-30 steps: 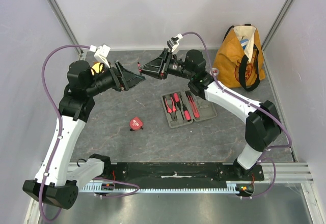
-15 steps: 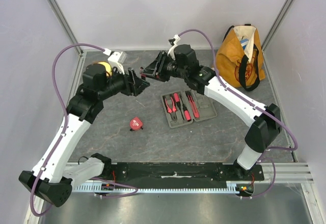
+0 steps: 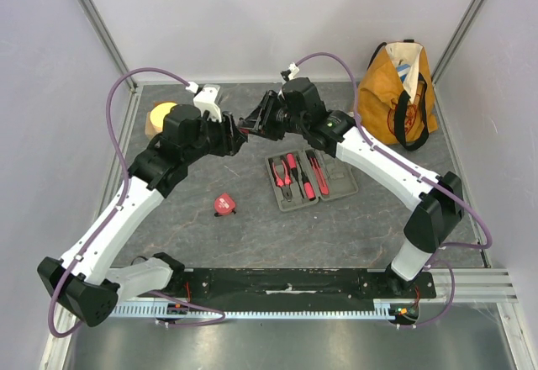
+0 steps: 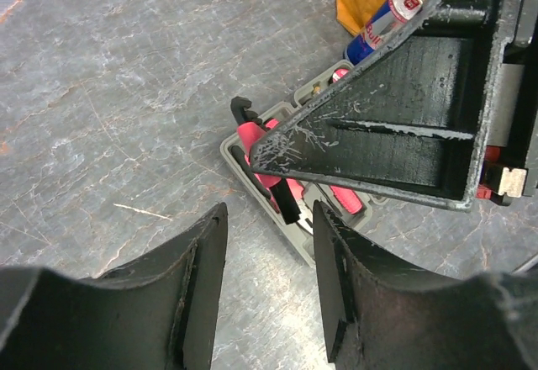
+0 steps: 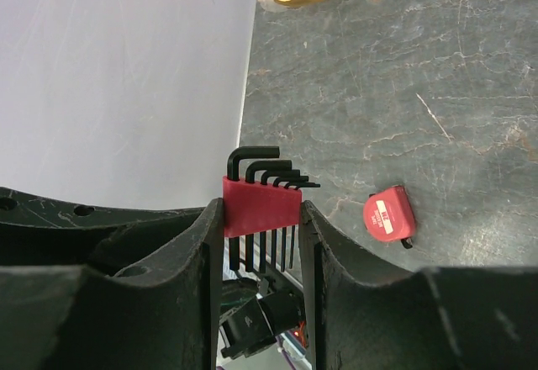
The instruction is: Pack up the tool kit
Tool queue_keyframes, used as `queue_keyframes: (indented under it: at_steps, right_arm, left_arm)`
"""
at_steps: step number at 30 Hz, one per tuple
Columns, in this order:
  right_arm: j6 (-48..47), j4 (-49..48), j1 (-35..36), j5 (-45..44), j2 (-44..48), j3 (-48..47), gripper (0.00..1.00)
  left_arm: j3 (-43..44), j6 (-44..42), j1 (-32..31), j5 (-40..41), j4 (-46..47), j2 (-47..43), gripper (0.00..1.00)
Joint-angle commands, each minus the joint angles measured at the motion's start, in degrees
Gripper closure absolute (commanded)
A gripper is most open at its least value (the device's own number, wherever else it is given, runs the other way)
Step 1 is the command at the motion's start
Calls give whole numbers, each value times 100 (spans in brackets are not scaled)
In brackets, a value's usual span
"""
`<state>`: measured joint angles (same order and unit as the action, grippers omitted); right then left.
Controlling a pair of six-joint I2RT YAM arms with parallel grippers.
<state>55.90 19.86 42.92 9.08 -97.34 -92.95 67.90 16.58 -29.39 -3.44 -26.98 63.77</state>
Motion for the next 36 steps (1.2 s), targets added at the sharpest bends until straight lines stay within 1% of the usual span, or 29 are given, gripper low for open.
queue_keyframes:
  at_steps: [1,4,7,14,17,19,21,23,24,26,27,28,29,30,31,32,34,36]
  right_arm:
    - [-26,-17,6,-126,251,-241,66]
    - [-27,-17,6,-143,259,-241,66]
    - [-26,-17,6,-187,268,-198,66]
    - [0,-70,24,-293,242,-153,66]
    - [0,-78,41,-284,216,-162,66]
    - [-9,-87,50,-302,224,-145,66]
    - [-9,-78,59,-328,224,-127,64]
    - [-9,-52,68,-389,233,-101,57]
    - [9,-52,68,-416,259,-75,52]
    - [44,18,68,-582,294,-39,33]
    - [53,36,76,-670,329,-13,26]
    - [79,44,68,-775,356,22,16]
    - [105,53,68,-872,400,40,12]
    - [140,62,68,-873,426,40,8]
    - [158,106,68,-1056,435,14,4]
    - [202,176,76,-1127,444,-30,2]
    - [211,211,77,-1172,418,-109,2]
    - [237,290,94,-1207,365,-241,2]
  left_arm:
    - [233,187,-23,231,79,-40,49]
    - [198,337,-23,-15,219,39,50]
    - [197,521,-41,-244,290,162,54]
    - [171,768,-58,-245,281,241,69]
    - [171,812,-58,-148,290,277,79]
    - [180,803,-58,-113,316,285,89]
    - [206,777,-50,-78,351,303,97]
    - [232,707,-58,-78,387,321,98]
    - [241,663,-76,-69,395,329,98]
    - [250,540,-76,-51,439,321,98]
    - [241,452,-76,-25,448,303,98]
    - [241,365,-67,19,457,286,98]
    - [241,198,-85,36,466,268,98]
    - [233,14,-76,89,483,233,98]
    - [215,-171,-93,229,518,207,98]
    - [189,-373,-111,326,545,163,98]
    - [84,-777,-137,318,720,75,98]
    - [-22,-1156,-207,607,861,39,98]
